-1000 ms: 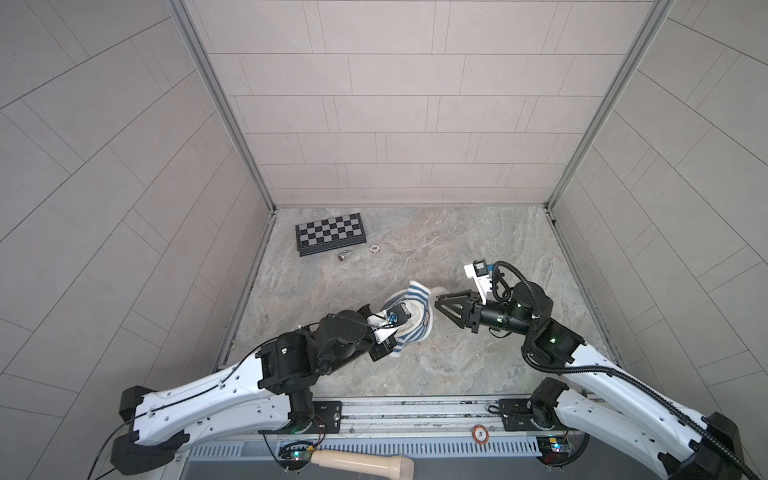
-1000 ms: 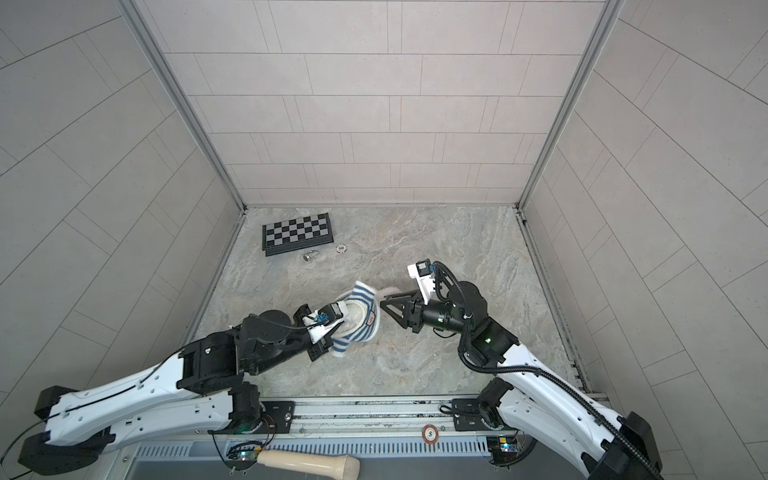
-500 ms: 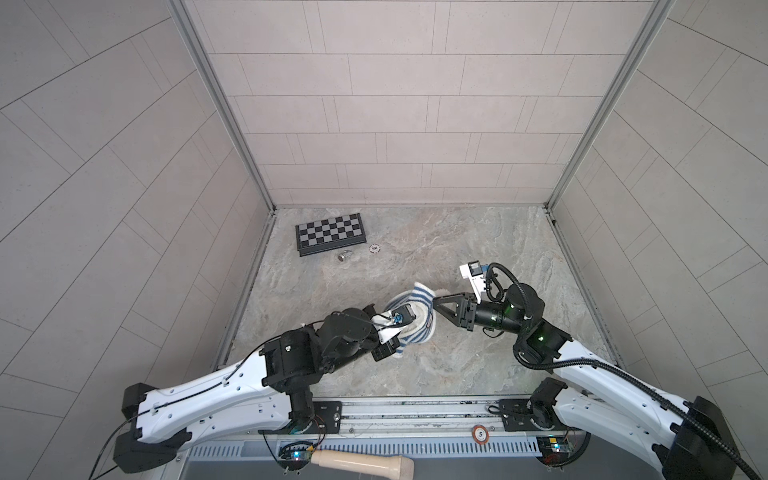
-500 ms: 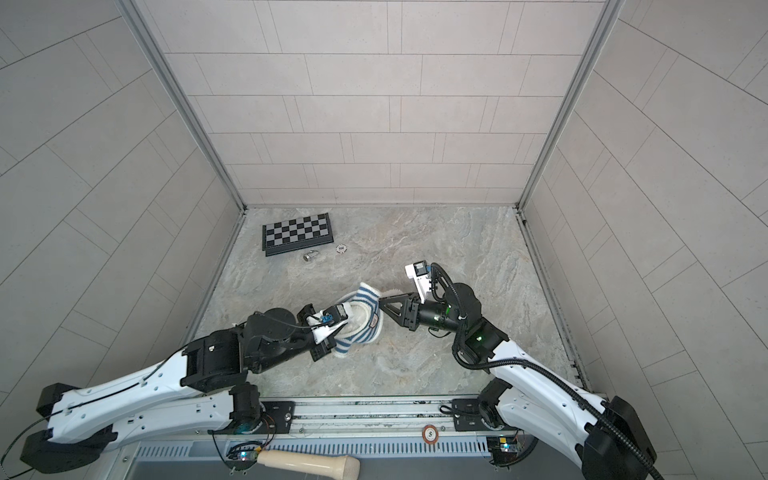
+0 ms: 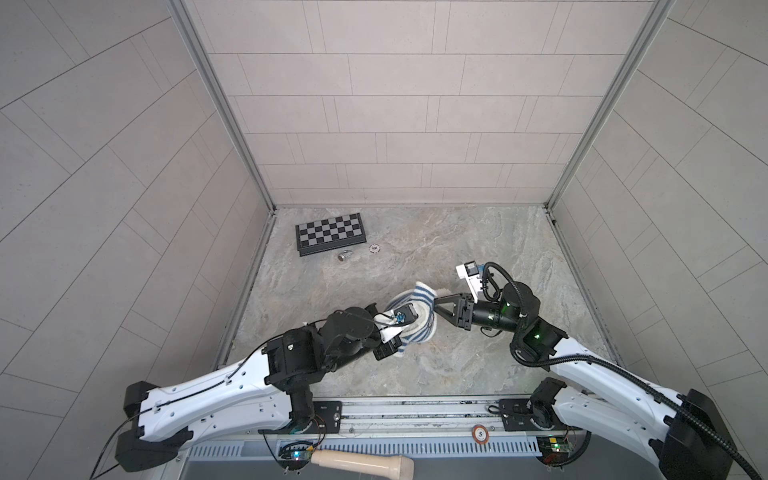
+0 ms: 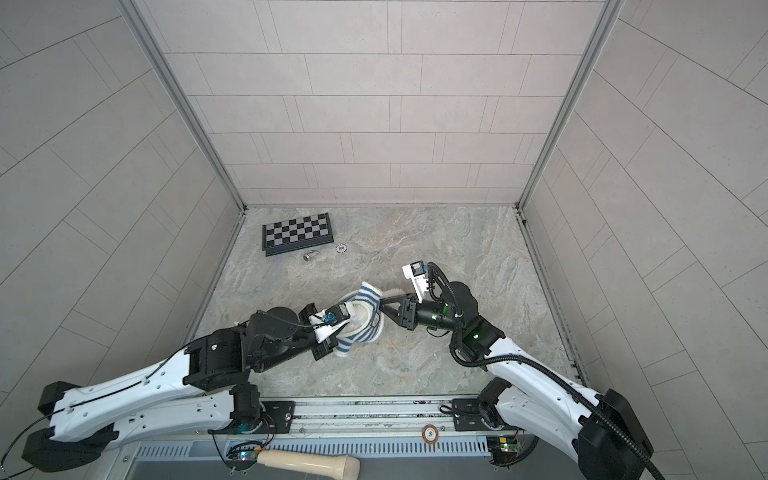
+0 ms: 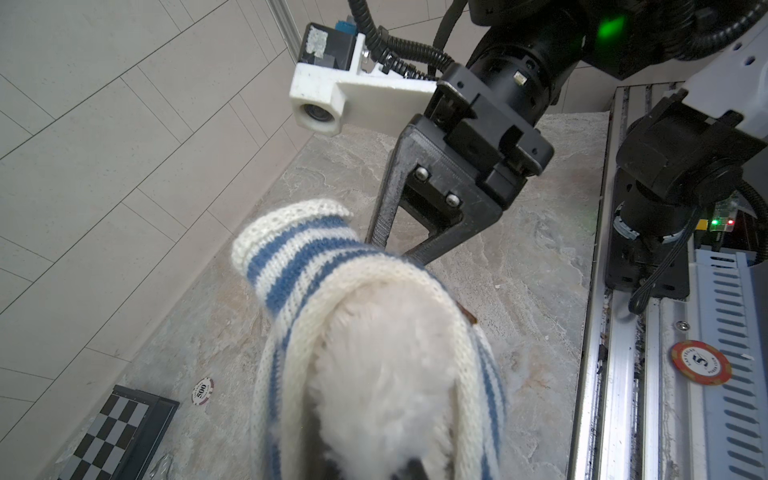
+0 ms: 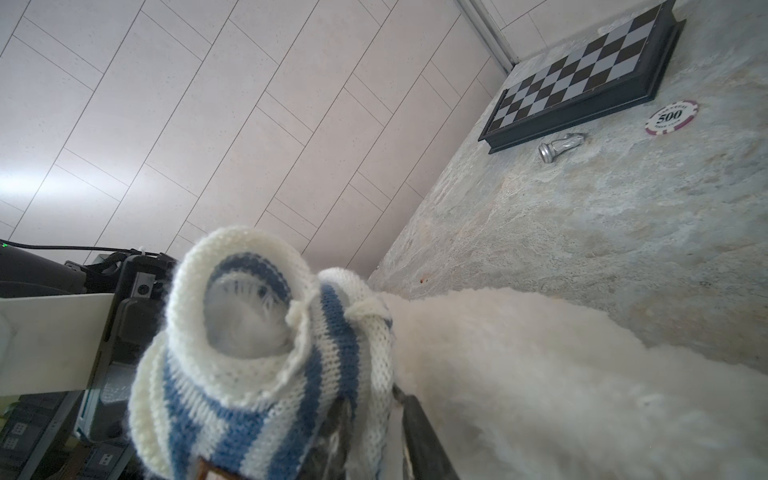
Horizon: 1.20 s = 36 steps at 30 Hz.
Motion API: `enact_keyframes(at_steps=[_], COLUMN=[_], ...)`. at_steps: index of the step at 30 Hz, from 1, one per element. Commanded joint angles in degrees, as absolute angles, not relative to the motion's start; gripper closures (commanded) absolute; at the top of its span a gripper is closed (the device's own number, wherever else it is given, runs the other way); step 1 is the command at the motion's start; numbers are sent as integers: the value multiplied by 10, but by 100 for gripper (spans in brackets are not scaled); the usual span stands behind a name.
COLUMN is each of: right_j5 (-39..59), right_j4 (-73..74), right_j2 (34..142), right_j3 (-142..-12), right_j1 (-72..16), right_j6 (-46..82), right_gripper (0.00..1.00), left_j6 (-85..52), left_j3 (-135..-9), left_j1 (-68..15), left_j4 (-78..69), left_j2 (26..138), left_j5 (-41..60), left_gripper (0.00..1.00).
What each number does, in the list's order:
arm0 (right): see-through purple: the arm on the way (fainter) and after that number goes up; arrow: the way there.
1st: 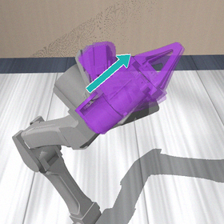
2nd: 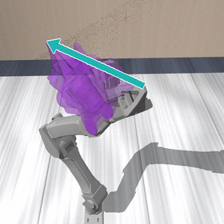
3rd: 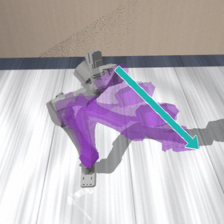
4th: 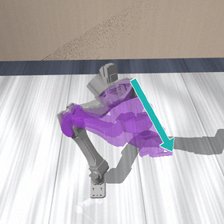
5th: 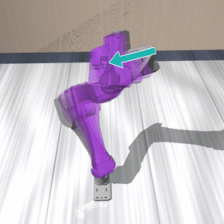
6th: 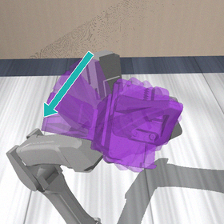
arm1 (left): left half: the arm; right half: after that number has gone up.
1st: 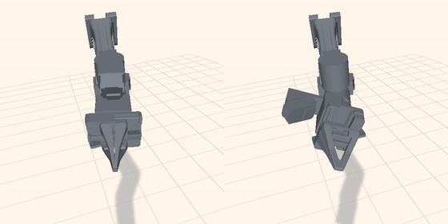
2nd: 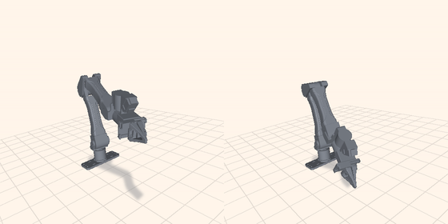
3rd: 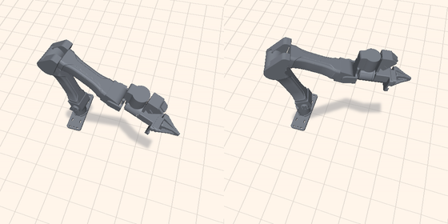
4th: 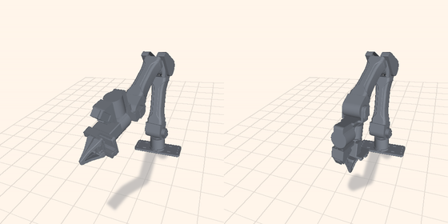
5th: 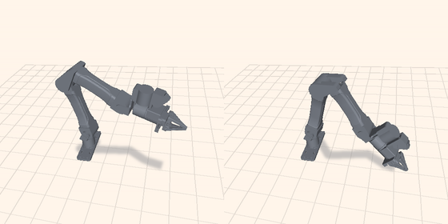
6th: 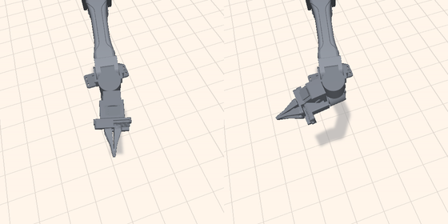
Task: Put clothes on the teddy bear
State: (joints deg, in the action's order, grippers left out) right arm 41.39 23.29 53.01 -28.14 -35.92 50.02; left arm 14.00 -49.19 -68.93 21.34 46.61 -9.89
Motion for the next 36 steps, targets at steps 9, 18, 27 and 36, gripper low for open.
enact_keyframes(at_steps=[9,18,27,36], right_j5=[429,434,423,262], right_j4=[218,183,206,49], right_j2=[503,504,505,434], right_j3=[-269,-283,-280,-235], right_j1=[-368,-374,-374,-373], right_j6=[506,484,483,378], right_gripper=[75,83,100,100], left_j6=[144,145,143,113], left_j3=[-490,-487,-477,-476], left_j1=[-691,-691,-691,-691], left_j4=[177,171,166,161], left_j2=[462,461,456,417], left_j5=[-119,-121,-124,-161], left_gripper=[100,100,100,100])
